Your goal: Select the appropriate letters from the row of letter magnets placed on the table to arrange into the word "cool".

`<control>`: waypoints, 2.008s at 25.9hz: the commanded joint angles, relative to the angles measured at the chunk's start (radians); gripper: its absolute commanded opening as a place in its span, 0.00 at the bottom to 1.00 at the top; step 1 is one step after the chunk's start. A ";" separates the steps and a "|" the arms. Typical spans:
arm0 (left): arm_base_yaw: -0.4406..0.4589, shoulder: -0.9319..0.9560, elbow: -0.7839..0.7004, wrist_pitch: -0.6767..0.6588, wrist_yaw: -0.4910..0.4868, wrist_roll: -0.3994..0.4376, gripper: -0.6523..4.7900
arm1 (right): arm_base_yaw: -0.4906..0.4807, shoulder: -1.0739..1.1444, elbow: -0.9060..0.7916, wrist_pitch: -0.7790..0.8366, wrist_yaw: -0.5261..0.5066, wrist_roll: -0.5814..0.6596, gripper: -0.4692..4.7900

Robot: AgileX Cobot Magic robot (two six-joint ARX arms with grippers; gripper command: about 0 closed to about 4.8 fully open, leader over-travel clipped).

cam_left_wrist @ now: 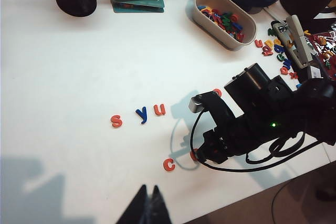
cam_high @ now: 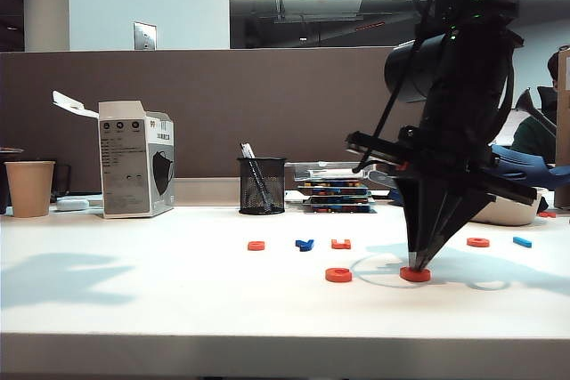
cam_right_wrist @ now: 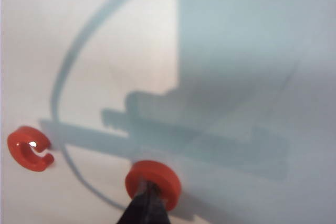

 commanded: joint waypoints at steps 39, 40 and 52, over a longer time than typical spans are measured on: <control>0.001 -0.003 0.003 0.006 0.000 0.003 0.11 | -0.307 0.114 0.177 0.134 0.105 -0.054 0.08; 0.001 -0.003 0.003 0.005 0.000 0.003 0.11 | -0.307 0.121 0.177 0.132 0.100 -0.054 0.08; 0.001 -0.003 0.003 0.006 0.000 0.003 0.11 | -0.265 0.136 0.174 -0.133 0.164 -0.130 0.08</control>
